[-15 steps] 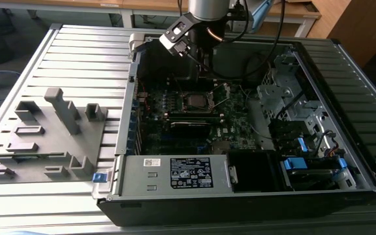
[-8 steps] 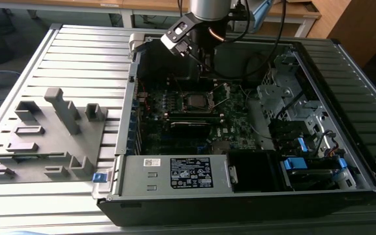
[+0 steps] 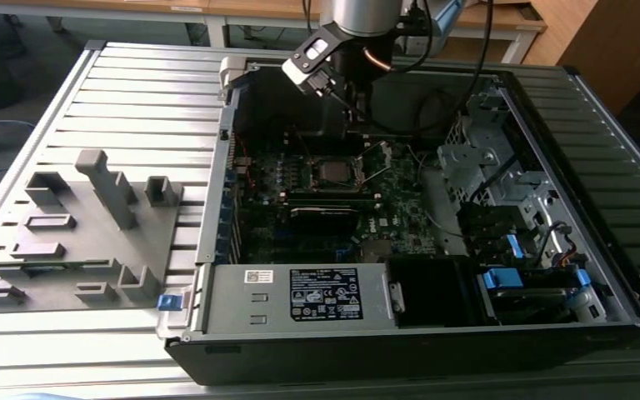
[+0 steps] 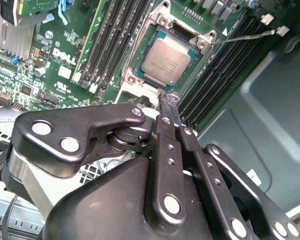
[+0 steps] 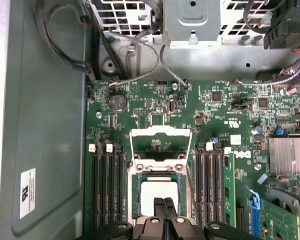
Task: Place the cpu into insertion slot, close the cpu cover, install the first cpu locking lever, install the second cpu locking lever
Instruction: 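Close the cpu cover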
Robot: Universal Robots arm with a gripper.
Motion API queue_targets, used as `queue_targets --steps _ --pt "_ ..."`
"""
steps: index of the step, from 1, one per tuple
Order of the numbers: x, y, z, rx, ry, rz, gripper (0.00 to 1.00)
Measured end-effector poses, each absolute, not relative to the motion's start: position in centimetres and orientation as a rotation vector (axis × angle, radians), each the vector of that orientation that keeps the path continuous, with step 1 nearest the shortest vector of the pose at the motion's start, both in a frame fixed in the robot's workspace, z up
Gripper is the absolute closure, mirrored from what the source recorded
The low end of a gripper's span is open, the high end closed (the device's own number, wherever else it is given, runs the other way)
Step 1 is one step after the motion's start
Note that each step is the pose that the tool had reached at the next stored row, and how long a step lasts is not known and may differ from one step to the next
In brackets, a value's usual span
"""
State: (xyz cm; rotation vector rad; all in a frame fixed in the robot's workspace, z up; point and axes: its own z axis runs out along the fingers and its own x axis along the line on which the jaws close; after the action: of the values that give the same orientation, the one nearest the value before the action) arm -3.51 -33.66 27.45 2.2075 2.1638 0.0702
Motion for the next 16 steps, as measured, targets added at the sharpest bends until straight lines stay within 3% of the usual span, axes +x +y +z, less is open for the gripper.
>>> queue_targets --steps 8,10,16 --pt "-3.33 -33.66 27.45 2.208 2.164 0.069 0.89" --pt "-3.28 -33.66 27.43 2.230 2.186 0.021 0.89" --pt "-3.10 -33.66 27.42 2.230 2.186 0.021 0.89"
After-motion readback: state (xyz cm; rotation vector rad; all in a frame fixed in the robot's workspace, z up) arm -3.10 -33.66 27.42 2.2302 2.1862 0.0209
